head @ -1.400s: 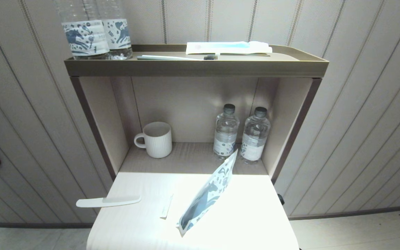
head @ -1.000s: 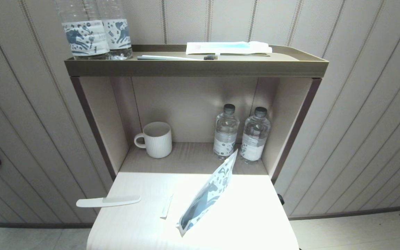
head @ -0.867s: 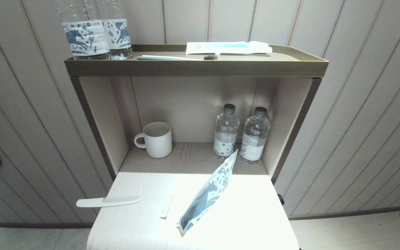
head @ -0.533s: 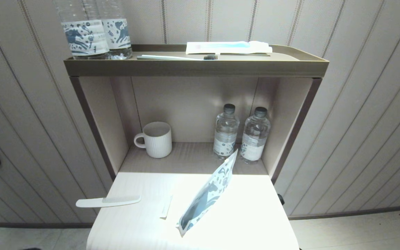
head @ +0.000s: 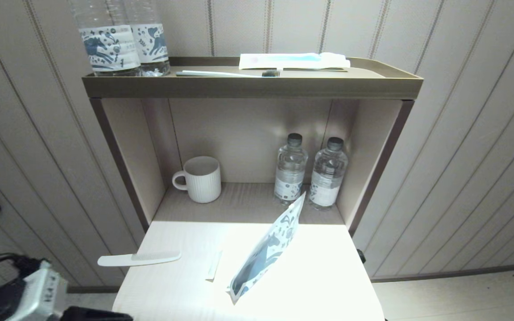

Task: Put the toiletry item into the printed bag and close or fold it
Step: Pick up the storage bag

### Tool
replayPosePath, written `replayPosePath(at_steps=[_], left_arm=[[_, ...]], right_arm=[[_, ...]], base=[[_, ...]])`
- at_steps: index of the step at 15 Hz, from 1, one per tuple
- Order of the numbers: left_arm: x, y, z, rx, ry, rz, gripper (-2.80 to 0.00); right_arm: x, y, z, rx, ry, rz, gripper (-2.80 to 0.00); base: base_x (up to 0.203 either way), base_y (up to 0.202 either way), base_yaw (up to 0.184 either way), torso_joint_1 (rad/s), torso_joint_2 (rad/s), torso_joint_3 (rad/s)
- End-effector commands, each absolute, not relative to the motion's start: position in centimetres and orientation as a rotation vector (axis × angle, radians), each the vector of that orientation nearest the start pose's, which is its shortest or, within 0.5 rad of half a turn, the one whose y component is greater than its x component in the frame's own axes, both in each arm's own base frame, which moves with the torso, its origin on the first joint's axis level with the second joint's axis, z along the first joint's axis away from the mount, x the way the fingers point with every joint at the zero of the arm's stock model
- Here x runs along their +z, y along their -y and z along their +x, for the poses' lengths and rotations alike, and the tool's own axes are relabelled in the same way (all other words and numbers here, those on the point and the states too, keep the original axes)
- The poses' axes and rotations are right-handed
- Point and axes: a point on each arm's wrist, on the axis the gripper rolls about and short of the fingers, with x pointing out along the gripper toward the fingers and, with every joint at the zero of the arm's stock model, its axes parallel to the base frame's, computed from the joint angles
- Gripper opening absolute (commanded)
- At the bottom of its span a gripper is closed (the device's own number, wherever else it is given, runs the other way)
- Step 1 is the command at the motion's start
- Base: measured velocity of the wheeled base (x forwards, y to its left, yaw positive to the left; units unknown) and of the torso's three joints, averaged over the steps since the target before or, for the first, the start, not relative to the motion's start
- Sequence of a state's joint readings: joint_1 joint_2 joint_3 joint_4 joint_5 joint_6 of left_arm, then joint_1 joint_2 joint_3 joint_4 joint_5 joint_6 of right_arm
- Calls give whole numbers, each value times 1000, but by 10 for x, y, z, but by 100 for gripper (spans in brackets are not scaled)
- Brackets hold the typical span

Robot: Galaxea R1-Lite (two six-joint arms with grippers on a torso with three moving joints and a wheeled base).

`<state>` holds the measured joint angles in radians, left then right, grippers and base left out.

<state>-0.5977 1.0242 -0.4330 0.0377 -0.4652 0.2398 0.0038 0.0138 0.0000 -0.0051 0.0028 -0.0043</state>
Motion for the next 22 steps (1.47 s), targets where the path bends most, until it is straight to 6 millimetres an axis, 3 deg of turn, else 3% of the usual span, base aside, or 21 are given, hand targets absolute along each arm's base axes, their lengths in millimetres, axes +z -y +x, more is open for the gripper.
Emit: replayPosePath(at_steps=[1, 3, 12, 22], left_arm=[[155, 102, 104, -1116, -541, 298, 0], [155, 126, 110, -1057, -490, 310, 0], [124, 186, 145, -985, -444, 361, 0], [102, 216, 168, -980, -409, 352, 0]], right_arm=[[76, 0, -22, 8, -9, -5, -280], [76, 0, -22, 9, -9, -5, -280], [76, 0, -22, 8, -8, -5, -280], [76, 0, -22, 8, -8, -5, -280]], base=[[0, 0, 0, 0, 0, 0], [0, 0, 0, 0, 0, 0], [0, 0, 0, 0, 0, 0], [0, 0, 0, 0, 0, 0]])
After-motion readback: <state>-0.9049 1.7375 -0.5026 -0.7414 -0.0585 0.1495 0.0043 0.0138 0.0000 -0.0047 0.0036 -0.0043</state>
